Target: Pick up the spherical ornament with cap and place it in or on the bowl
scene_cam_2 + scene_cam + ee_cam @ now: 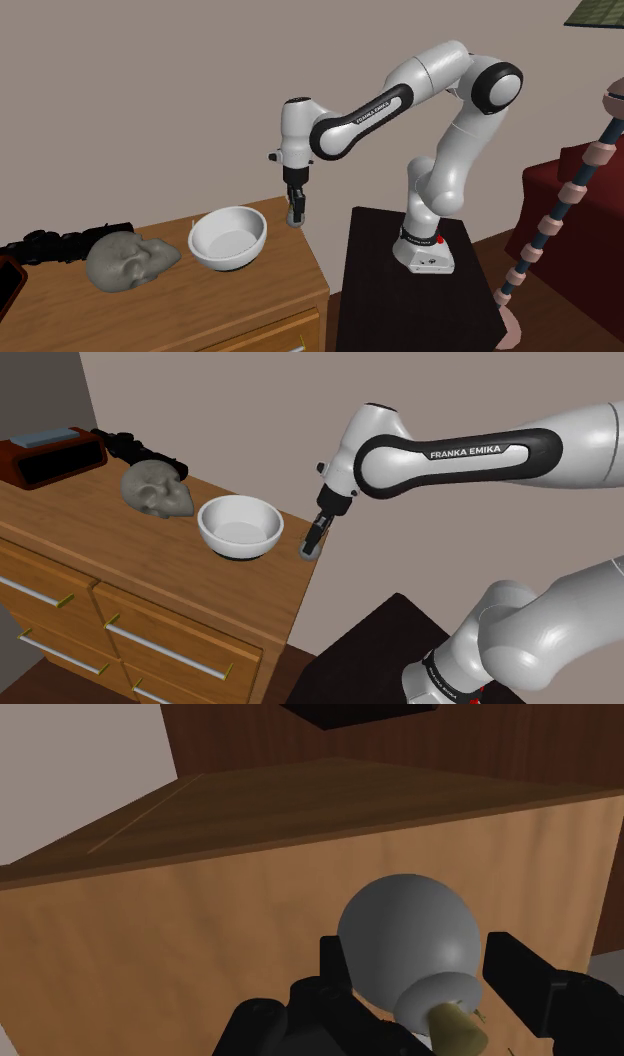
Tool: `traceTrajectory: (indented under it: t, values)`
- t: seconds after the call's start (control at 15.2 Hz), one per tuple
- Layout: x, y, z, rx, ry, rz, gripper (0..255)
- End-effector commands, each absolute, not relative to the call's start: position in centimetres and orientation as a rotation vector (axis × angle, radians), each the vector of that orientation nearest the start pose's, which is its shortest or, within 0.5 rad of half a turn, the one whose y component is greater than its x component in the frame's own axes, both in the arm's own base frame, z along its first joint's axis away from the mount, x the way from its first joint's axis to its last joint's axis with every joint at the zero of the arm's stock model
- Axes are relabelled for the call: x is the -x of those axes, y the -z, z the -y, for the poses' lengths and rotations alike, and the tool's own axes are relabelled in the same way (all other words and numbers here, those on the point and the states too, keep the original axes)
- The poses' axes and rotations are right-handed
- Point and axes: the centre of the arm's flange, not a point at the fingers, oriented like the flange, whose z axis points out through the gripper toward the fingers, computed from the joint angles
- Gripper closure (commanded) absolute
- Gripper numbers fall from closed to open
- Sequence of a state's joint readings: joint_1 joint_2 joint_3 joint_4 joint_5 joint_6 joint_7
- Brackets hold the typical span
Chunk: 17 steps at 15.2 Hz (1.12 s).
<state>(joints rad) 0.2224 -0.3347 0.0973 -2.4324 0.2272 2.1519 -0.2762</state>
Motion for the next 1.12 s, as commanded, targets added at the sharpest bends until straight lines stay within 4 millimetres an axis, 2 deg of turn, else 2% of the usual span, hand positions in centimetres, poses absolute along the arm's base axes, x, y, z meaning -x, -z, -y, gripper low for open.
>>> traceTrajectory:
  t: [0.0, 1.06]
  values:
    - [-41.6, -44.6, -14.9, 2.896, 0.076, 0.696, 255]
    - [-41.6, -53.1, -14.9, 2.896, 0.076, 0.696, 255]
